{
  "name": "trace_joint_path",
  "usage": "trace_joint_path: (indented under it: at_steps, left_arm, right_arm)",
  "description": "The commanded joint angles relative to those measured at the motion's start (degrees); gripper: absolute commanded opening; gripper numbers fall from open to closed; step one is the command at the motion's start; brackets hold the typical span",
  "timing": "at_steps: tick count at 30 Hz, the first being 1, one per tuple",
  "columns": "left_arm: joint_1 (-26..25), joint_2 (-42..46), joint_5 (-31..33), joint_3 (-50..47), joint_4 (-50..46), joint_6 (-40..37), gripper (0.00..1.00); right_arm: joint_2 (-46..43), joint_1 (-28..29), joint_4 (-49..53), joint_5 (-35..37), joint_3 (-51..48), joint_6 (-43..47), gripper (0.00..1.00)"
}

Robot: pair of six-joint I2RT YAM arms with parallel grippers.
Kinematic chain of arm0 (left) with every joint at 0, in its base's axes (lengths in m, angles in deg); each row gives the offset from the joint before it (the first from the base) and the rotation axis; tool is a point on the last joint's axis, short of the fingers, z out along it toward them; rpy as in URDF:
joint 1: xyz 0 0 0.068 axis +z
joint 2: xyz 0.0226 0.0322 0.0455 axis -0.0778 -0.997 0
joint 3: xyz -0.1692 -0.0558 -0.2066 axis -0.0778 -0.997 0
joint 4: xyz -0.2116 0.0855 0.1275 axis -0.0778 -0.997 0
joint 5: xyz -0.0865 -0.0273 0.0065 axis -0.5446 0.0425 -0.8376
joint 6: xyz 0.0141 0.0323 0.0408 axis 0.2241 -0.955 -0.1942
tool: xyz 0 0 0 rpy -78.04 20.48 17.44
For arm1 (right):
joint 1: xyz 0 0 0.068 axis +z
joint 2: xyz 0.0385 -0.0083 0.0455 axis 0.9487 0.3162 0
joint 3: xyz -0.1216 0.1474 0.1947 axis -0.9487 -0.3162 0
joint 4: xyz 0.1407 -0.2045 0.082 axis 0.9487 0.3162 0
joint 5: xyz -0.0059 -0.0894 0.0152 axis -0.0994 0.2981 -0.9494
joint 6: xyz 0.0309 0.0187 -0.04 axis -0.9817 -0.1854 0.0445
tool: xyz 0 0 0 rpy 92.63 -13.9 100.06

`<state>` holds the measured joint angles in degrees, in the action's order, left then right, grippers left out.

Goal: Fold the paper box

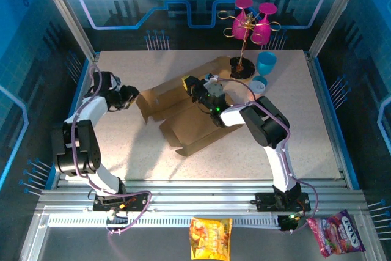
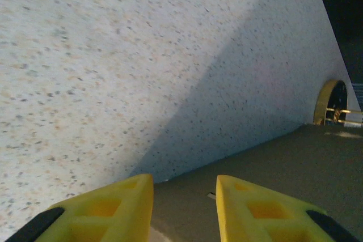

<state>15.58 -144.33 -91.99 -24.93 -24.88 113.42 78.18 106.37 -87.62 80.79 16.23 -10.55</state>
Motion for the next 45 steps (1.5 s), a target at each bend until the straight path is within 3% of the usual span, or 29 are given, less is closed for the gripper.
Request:
trace_joint_path:
  at_steps: [1,15,29,45]
  left_arm:
    - [-1.6,1.8,-1.9,-2.2,2.5,-3.2,0.33]
    - [-8.7,11.7,1.2,-12.0,7.6,-5.6,0.35]
    - [-14.1,13.1,5.0,-15.8,11.9,-4.9,0.43]
    - [-17.6,13.1,9.8,-24.7,27.2,-8.6,0.50]
  right_arm:
    - [1.1,-1.0,-1.5,-1.0,-0.3,0.8,0.00]
    - [1.2,-1.3,-0.1,-1.7,1.7,-0.1,0.00]
    - [0.2,-0.9,1.7,-1.4,1.9,-0.4,0.00]
    - [-0.6,-0.6,5.3,-2.0,3.3,-0.3,0.00]
